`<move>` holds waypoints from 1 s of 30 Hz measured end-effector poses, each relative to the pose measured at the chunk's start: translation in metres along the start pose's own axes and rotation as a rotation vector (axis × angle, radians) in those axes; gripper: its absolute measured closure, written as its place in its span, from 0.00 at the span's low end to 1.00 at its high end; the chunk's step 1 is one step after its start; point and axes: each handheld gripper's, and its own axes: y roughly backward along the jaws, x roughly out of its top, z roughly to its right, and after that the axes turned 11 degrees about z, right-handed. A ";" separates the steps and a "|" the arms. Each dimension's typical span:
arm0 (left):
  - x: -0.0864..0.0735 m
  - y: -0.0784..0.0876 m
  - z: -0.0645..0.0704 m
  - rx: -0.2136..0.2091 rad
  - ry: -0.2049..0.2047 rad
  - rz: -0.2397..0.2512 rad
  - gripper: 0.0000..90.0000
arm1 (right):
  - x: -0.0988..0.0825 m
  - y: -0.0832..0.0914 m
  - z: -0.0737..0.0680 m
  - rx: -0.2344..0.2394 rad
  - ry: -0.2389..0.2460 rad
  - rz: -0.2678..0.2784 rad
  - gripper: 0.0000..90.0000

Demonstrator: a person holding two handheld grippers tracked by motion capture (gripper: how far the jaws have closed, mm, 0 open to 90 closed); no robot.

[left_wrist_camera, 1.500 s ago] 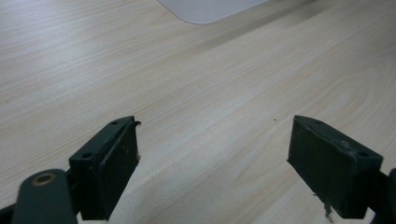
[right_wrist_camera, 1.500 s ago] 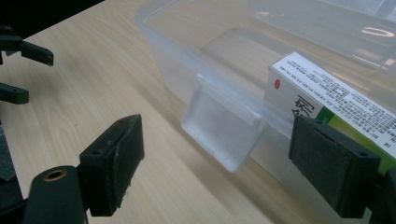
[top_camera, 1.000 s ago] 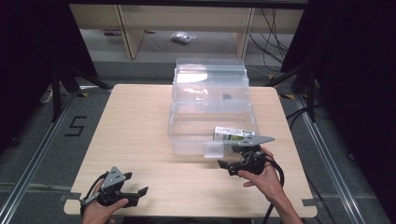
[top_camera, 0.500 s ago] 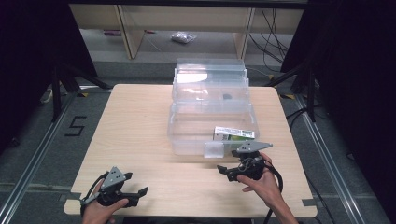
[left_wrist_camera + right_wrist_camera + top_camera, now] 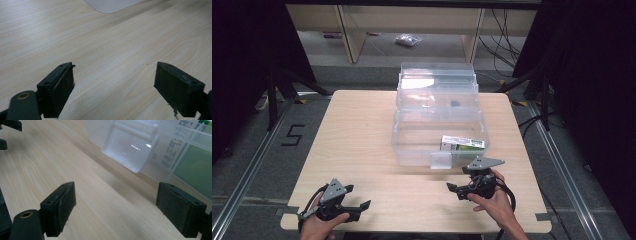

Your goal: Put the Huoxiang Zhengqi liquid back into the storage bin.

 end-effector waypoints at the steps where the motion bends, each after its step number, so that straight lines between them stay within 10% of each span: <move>1: 0.000 0.000 0.000 0.000 0.002 0.001 0.17 | -0.001 0.001 -0.002 0.006 -0.031 -0.008 0.19; 30: 0.001 0.002 -0.001 0.000 -0.016 -0.002 0.17 | -0.033 0.018 -0.011 -0.011 -0.045 -0.018 0.19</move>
